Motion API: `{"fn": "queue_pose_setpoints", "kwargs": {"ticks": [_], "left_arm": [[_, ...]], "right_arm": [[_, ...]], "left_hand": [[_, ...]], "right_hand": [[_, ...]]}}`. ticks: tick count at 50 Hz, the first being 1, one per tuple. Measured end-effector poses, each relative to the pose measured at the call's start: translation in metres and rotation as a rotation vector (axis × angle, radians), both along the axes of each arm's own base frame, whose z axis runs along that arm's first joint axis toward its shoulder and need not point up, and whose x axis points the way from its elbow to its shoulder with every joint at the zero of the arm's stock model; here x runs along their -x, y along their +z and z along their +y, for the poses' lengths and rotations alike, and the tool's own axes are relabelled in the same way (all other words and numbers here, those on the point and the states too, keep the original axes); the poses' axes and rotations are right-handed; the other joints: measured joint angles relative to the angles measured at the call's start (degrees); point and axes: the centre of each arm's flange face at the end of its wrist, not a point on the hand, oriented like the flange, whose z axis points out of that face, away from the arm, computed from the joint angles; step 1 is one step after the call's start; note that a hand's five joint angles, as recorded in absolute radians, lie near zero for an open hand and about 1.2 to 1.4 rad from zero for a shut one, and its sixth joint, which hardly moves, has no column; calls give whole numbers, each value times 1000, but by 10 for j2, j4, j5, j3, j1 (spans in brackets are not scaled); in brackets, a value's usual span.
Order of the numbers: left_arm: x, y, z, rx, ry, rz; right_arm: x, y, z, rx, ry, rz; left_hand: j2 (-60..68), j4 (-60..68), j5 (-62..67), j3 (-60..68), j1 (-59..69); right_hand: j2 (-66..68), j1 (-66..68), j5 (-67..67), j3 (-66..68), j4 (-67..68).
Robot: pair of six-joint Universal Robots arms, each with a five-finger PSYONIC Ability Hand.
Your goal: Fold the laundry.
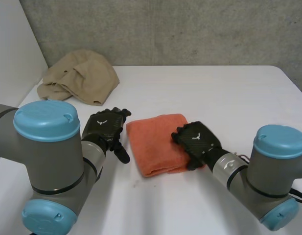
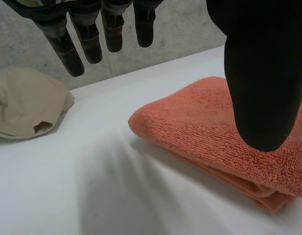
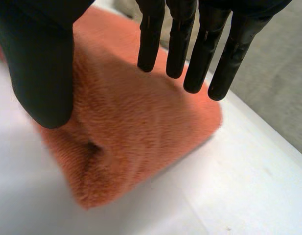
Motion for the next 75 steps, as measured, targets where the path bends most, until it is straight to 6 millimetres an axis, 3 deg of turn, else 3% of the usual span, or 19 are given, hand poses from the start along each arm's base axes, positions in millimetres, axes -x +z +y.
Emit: {"fn": "queue_pose_setpoints", "kwargs": {"ticks": [8,13,15,22,35,56,59,60,65,70,75], "left_arm": [[-1,0,1,-1,1,-1],[-1,-1,1,-1,1,-1],[-1,-1,1,-1,1,-1],[-1,-1,1,2,-1,2],[-1,0,1,3,0,3],[-1,-1,1,2,0,1],[-1,-2,1,2,0,0],[-1,-2,1,3,0,0],[-2,-3,1,7,0,1],[-2,-3,1,8,-1,0],[-2,-3,1,7,-1,-1]], "right_arm": [[42,22,-29,-204,-252,-226],[56,14,-33,-351,-339,-288],[61,2,-31,-448,-368,-294],[58,-13,-28,-528,-346,-278],[50,-22,-33,-551,-319,-283],[36,-25,-43,-553,-304,-310],[32,-25,-43,-554,-296,-314],[31,-24,-43,-554,-293,-315],[27,-24,-44,-546,-279,-316],[22,-20,-54,-516,-269,-324],[17,-13,-76,-460,-258,-347]], "left_hand": [[0,0,0,0,0],[0,0,0,0,0],[0,0,0,0,0],[0,0,0,0,0],[0,0,0,0,0],[0,0,0,0,0],[0,0,0,0,0],[0,0,0,0,0],[0,0,0,0,0],[0,0,0,0,0],[0,0,0,0,0]], "right_hand": [[0,0,2,0,0],[1,2,2,2,1],[1,2,2,2,1],[1,2,2,2,1],[1,2,4,8,5],[68,52,61,24,6],[101,82,89,88,47],[162,137,156,166,154],[335,254,332,352,354],[351,273,339,364,369],[351,277,339,364,369]]}}
